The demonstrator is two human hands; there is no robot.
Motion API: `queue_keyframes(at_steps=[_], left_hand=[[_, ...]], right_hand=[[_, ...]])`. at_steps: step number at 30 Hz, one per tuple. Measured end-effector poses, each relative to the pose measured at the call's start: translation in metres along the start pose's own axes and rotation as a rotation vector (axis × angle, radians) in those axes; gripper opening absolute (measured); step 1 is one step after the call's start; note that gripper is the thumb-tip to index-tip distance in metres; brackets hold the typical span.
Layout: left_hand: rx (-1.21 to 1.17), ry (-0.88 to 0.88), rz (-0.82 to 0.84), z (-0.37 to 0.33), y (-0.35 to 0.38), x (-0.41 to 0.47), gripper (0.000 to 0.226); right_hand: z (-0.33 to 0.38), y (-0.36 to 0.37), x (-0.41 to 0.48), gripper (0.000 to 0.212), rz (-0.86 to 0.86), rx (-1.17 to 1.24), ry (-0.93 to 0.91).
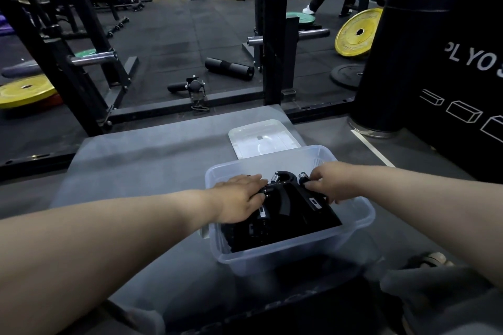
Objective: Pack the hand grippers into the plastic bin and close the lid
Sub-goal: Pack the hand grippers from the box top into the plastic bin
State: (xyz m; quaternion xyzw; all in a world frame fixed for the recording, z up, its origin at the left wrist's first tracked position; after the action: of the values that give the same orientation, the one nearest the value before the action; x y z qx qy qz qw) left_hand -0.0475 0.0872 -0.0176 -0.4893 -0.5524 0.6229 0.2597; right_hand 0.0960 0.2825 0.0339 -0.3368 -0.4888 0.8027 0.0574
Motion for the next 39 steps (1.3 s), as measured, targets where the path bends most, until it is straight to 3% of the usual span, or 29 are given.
queue_keyframes(at_steps=[5, 8, 11, 13, 17, 27, 30, 35, 39], left_hand=[[-0.020, -0.061, 0.013, -0.009, 0.001, -0.005, 0.057], [-0.015, -0.083, 0.021, -0.016, -0.001, -0.011, 0.057], [-0.020, -0.093, 0.029, -0.019, -0.004, -0.015, 0.059], [-0.025, -0.109, 0.026, -0.017, -0.004, -0.016, 0.063], [0.013, -0.189, -0.007, -0.012, 0.004, -0.018, 0.074], [0.077, -0.180, 0.008, -0.016, 0.010, -0.026, 0.077], [0.053, -0.194, 0.048, -0.019, 0.004, -0.026, 0.076], [-0.002, -0.172, 0.023, -0.015, -0.005, -0.039, 0.073], [0.053, -0.139, 0.036, -0.012, 0.000, -0.048, 0.071]], right_hand=[[-0.001, 0.007, 0.011, 0.035, -0.092, -0.103, 0.004], [-0.003, 0.010, 0.010, 0.034, -0.016, -0.019, 0.014], [-0.004, 0.011, 0.006, 0.057, 0.133, 0.065, 0.094], [-0.003, 0.013, 0.005, 0.073, 0.145, 0.036, 0.112], [0.005, 0.032, 0.001, 0.084, 0.155, 0.109, 0.113], [0.007, 0.046, 0.004, 0.079, 0.173, 0.178, 0.163], [0.007, 0.044, 0.003, 0.080, 0.171, 0.149, 0.132], [0.011, 0.033, 0.002, 0.080, 0.029, 0.129, -0.001], [0.016, 0.038, -0.006, 0.083, 0.063, 0.120, -0.043]])
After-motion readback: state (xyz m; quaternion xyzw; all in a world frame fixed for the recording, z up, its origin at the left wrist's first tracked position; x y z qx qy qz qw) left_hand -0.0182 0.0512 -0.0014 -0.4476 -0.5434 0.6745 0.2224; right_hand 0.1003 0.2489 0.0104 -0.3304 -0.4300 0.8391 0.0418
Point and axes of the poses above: each hand's wrist, its own x-axis towards the middle knuckle, its own y-axis out of the palm, z = x × y, the point moved 1 cm from there along x, towards the middle knuckle, and after that the axes turned 9 degrees about x, right-handed, at the moved point
